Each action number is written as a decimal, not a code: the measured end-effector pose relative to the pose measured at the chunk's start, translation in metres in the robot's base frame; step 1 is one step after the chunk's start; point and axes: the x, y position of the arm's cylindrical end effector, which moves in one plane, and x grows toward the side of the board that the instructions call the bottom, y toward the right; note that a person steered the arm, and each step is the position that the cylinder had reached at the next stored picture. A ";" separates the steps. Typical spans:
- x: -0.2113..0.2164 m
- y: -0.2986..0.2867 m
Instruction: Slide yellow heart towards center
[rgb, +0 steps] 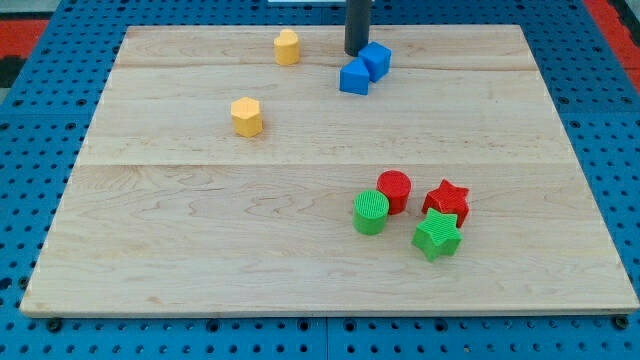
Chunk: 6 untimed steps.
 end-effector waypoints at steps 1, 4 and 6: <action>0.003 -0.004; -0.035 -0.126; -0.017 -0.140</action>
